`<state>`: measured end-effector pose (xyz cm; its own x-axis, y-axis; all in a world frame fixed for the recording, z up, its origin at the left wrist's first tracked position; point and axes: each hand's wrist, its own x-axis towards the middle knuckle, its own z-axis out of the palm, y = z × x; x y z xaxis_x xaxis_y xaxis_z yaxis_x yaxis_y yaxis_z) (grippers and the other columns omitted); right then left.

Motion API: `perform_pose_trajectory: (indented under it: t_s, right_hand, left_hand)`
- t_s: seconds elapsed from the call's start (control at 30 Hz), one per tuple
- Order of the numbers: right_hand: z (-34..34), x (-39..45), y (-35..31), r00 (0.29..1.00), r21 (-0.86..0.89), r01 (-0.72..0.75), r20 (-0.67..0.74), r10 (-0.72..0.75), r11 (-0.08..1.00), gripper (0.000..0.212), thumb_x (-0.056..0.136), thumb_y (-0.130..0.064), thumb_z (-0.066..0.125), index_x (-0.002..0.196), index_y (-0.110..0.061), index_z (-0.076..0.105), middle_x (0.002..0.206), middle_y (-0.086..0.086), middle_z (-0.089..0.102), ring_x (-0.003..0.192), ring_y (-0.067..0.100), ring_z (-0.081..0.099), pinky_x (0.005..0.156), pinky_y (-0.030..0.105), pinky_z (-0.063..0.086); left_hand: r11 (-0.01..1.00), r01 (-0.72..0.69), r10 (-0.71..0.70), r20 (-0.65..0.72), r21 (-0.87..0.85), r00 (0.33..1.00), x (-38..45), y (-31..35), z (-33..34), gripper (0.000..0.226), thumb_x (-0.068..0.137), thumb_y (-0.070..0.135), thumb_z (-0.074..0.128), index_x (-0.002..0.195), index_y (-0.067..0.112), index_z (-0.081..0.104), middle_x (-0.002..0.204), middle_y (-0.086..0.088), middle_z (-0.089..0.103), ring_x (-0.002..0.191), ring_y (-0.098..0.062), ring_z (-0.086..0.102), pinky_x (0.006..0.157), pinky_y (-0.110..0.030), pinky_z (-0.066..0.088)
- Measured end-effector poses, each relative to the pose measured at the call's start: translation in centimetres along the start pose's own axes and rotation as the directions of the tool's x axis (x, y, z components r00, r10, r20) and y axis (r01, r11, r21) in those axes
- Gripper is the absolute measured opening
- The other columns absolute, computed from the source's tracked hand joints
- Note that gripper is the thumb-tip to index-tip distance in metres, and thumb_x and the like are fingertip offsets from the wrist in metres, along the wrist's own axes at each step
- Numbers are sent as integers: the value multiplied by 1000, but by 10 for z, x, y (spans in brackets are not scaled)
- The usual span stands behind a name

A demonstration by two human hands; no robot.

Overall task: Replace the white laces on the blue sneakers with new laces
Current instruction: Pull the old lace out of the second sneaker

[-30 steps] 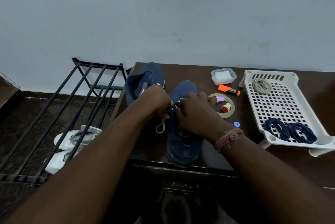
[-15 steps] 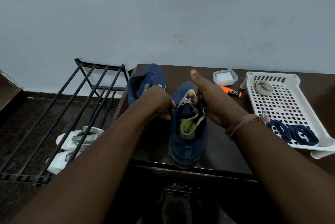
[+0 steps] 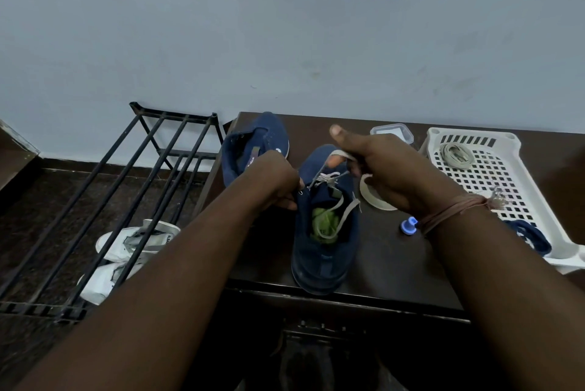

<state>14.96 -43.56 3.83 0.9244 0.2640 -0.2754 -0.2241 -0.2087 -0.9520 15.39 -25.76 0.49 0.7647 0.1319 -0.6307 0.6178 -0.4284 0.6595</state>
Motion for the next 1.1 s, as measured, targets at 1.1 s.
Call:
perform_pose_trajectory:
  t_s: [1.1]
  right_hand:
    - [5,-10,-15,870,527,288,206,-448,800,35,89,-16,47,61,-2,61,50,9,44,59,25,44,71,42,40]
  left_hand:
    - [982,-122,134,-70,145,989,5,-4,1,25,93,1,62,118,-5,65,97,-16,69,68,-23,68,56,-26,61]
